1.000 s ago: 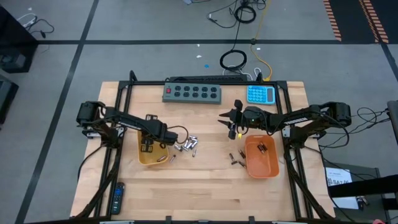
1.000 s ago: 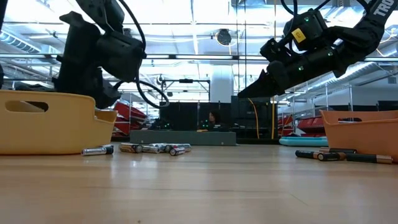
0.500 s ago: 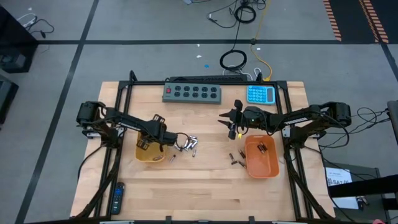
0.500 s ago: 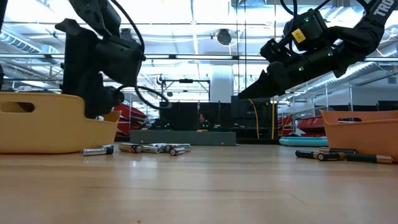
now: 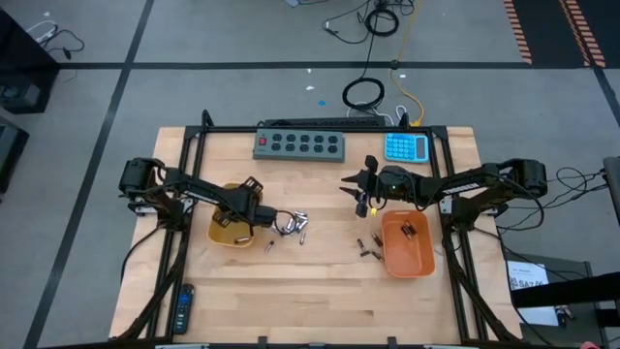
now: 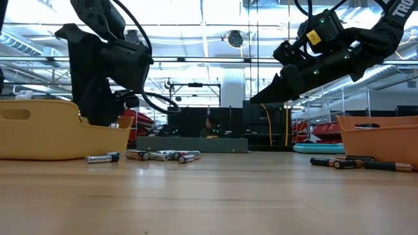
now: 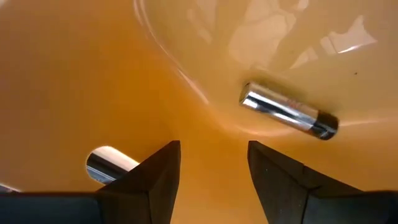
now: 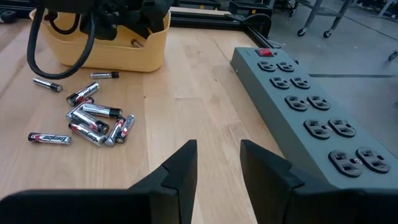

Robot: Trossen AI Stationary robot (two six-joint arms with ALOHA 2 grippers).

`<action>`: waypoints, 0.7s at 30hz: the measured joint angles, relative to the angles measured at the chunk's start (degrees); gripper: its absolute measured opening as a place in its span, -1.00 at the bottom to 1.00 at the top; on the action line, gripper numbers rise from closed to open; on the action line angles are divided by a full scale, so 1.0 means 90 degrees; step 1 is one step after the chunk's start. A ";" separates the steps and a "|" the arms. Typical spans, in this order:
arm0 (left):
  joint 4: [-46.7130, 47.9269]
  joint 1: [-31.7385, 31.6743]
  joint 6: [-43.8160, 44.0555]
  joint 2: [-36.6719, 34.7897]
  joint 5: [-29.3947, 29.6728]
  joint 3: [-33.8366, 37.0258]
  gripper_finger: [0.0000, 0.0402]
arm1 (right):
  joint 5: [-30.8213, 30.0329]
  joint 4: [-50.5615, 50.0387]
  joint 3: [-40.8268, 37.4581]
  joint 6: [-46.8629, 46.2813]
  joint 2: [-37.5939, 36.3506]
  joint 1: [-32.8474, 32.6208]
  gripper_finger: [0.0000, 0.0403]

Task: Sort batteries
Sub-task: Put the silver battery into the yellow bin

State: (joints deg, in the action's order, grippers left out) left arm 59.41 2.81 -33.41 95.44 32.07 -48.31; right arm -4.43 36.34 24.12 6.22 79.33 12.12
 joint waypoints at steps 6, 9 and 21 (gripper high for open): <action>0.0807 0.0005 0.0621 0.0000 -0.0237 -0.0025 -0.01 | 0.0000 -0.0043 0.0000 -0.0070 0.0000 0.0000 -0.43; 0.1706 0.0077 0.1213 0.0000 -0.0388 -0.0225 -0.01 | 0.0000 -0.0063 0.0000 -0.0119 0.0000 0.0000 -0.43; 0.2606 0.0289 0.3690 -0.0003 -0.1455 -0.1895 -0.01 | 0.0007 -0.0051 0.0000 -0.0188 -0.0002 0.0000 -0.43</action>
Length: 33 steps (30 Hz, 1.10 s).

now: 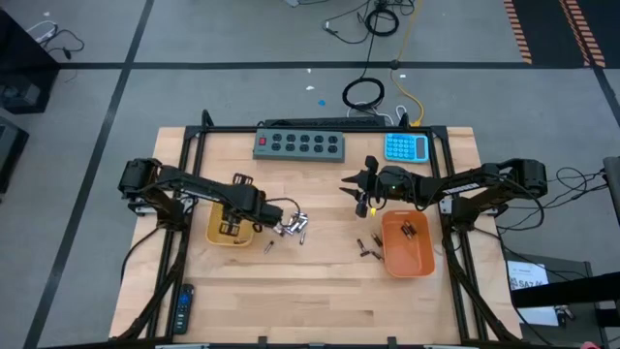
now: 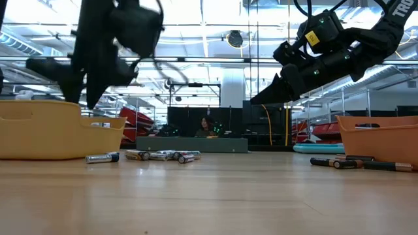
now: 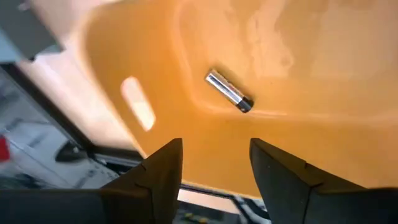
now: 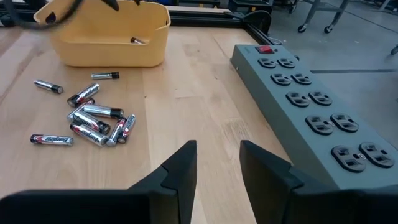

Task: Sort batteries
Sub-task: Put the silver battery into the yellow bin

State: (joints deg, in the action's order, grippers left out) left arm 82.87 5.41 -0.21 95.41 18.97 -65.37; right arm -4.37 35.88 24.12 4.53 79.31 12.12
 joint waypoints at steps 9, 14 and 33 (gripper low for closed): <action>-0.1962 -0.0007 0.0989 -0.0642 -0.0237 -0.0929 -0.01 | 0.0519 -0.0016 -0.0001 0.0003 0.0000 0.0074 -0.43; -0.2951 -0.0180 0.1311 -0.0406 -0.1157 -0.0927 -0.01 | 0.0515 -0.0020 0.0000 -0.0009 0.0000 0.0112 -0.45; -0.3492 -0.0064 0.1319 0.0230 -0.2273 -0.0995 -0.01 | 0.0503 0.0114 0.0000 0.0156 0.0000 0.0018 -0.76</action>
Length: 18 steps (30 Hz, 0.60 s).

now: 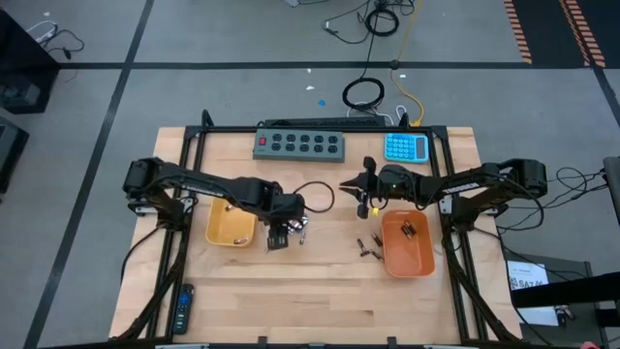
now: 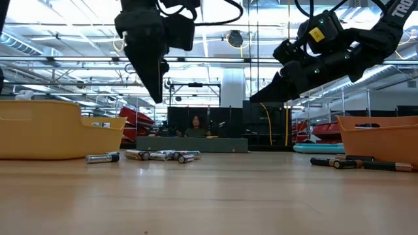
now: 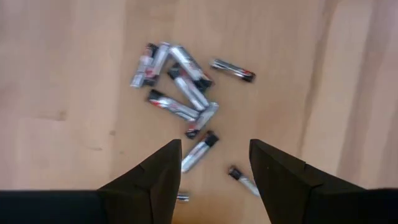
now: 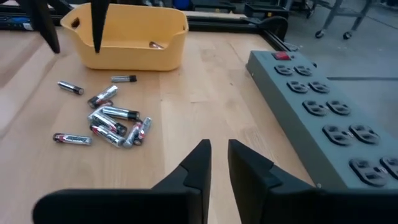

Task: Sort batteries
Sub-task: Put the silver battery into the yellow bin

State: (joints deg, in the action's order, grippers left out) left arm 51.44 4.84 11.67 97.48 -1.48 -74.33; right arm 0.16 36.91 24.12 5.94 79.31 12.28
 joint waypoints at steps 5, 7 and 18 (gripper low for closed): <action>0.0233 0.0210 -0.0263 0.0662 -0.0432 -0.0099 -0.01 | 0.0031 -0.0030 0.0067 0.0040 0.0000 -0.0290 -0.67; 0.0392 0.0236 -0.0396 0.0854 -0.0460 -0.0097 -0.01 | 0.0022 -0.0022 0.0087 0.0075 -0.0001 -0.0370 -0.61; 0.0575 0.0299 -0.0581 0.1038 0.0330 -0.0041 -0.01 | -0.0017 -0.0117 0.0087 0.0082 -0.0002 -0.0390 -0.52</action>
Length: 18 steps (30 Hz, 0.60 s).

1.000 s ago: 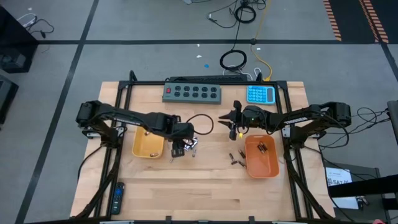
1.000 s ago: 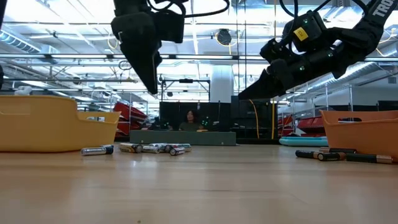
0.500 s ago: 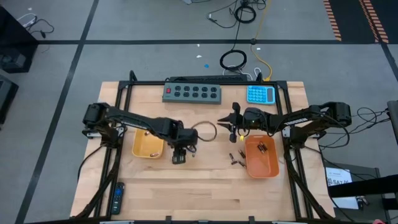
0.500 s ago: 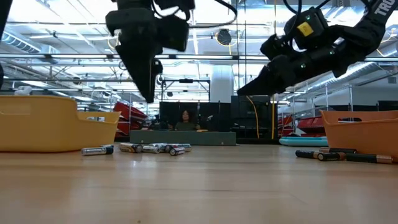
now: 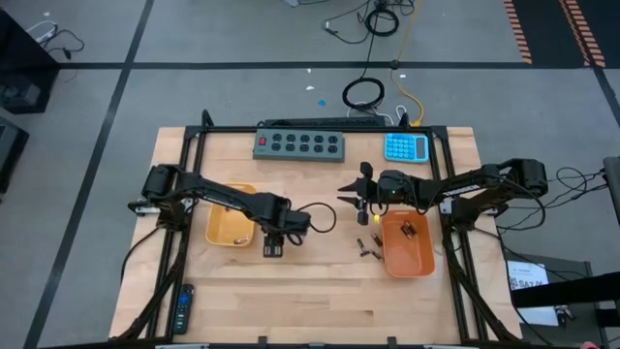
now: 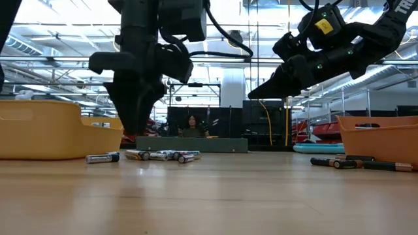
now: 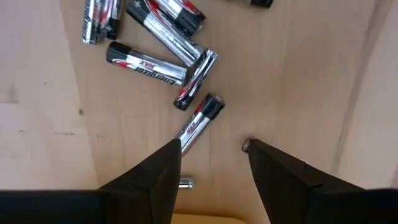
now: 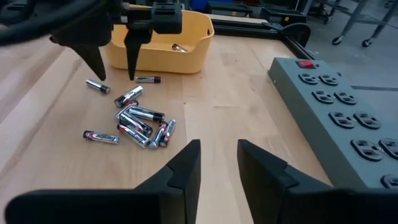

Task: Sort batteries
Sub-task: Put the silver battery into the yellow bin

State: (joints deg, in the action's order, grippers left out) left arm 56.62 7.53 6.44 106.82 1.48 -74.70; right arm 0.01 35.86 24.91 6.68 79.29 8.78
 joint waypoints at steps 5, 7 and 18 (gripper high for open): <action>-0.0027 -0.0046 -0.0321 0.0280 0.0009 0.0004 -0.01 | 0.0000 0.0000 0.0000 0.0002 0.0000 0.0000 -0.53; -0.0015 -0.0063 -0.0468 0.0403 0.0015 0.0005 -0.01 | 0.0000 -0.0005 0.0000 0.0002 0.0000 0.0000 -0.53; -0.0028 -0.0247 -0.1004 0.0783 -0.0017 0.0000 -0.36 | 0.0000 -0.0068 0.0000 0.0002 0.0002 0.0000 -0.54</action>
State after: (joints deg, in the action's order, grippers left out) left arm 56.37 5.31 -2.60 113.86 1.33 -74.70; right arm 0.01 35.25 24.91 6.70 79.31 8.78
